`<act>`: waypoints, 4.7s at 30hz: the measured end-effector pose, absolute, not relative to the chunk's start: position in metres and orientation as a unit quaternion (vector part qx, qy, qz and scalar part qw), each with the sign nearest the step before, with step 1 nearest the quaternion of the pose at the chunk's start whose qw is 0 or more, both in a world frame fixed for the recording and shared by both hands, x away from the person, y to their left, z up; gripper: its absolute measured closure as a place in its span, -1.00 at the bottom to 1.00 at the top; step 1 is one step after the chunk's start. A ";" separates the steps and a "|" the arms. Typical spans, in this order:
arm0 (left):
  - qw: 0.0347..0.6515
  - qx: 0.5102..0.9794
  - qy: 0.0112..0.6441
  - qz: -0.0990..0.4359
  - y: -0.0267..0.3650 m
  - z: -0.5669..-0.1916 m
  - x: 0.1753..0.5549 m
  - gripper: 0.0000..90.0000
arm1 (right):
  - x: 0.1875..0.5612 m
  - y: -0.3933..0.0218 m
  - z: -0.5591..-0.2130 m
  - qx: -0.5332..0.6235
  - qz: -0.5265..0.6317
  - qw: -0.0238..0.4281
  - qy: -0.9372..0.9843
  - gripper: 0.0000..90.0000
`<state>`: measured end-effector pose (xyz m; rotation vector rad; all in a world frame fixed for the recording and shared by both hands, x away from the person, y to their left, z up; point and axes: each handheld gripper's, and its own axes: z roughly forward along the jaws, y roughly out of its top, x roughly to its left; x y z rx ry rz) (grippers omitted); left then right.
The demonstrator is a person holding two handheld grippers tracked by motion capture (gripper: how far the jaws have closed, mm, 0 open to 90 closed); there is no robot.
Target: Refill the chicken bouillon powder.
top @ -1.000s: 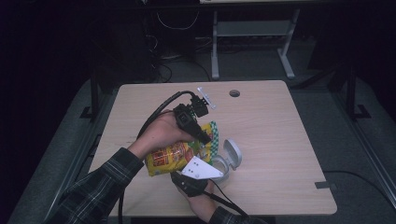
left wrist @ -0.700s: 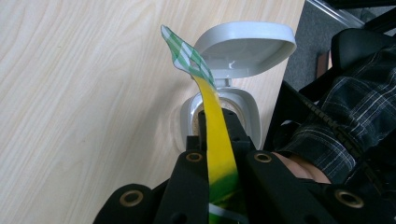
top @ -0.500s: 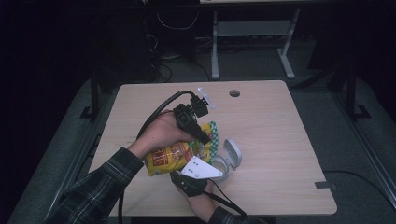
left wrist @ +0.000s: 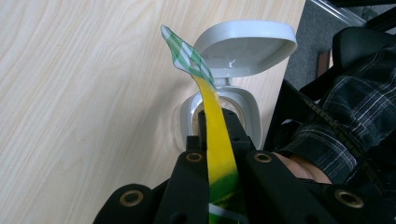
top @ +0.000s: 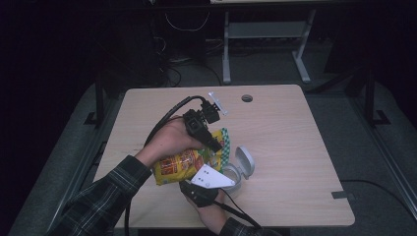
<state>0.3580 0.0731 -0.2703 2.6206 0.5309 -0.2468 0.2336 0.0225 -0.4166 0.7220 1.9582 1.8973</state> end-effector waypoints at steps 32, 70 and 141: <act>0.221 0.952 0.191 -0.090 0.069 -0.270 0.358 1.00 | 0.234 0.021 -0.416 0.254 0.666 0.158 0.684 0.99; 0.222 0.952 0.188 -0.090 0.066 -0.269 0.360 1.00 | 0.235 0.019 -0.415 0.258 0.666 0.160 0.681 0.99; 0.217 0.953 0.191 -0.089 0.061 -0.270 0.360 1.00 | 0.237 0.018 -0.415 0.263 0.669 0.156 0.677 0.99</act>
